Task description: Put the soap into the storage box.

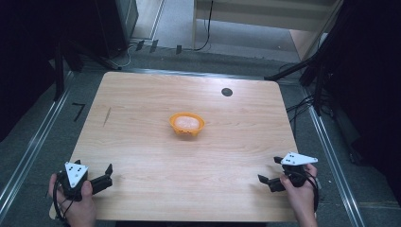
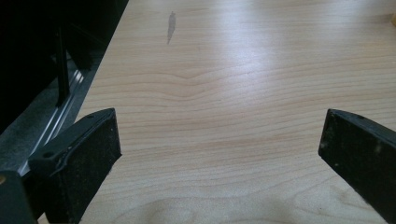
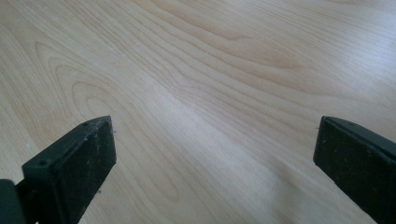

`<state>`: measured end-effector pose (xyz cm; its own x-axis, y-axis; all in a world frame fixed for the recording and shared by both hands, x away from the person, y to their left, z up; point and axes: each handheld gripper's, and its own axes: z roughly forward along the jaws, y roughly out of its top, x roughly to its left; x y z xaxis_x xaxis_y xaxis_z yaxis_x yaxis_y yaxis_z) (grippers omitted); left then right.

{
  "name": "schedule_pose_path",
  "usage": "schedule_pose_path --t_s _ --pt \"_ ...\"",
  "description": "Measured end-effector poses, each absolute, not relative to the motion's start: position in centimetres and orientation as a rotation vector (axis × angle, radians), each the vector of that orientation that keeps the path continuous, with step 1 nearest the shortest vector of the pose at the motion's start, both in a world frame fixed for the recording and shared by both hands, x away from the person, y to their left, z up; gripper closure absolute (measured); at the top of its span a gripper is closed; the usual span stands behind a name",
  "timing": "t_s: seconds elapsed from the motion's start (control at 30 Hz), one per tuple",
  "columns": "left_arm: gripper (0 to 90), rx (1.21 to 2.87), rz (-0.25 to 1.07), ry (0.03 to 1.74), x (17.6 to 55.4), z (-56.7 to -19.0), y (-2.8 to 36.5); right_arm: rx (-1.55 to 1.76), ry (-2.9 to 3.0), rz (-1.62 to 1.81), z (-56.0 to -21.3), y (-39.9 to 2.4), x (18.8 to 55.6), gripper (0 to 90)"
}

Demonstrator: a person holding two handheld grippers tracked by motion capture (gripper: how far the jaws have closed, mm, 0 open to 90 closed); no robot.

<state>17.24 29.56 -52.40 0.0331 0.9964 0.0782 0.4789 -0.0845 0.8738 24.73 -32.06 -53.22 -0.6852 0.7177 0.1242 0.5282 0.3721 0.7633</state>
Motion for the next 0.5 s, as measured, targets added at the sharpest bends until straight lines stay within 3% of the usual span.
schedule_pose_path --t_s 0.5 --pt "0.0 1.657 0.999 1.508 17.2 -52.4 29.4 1.2 2.263 1.26 -54.9 -35.8 20.9 0.0"
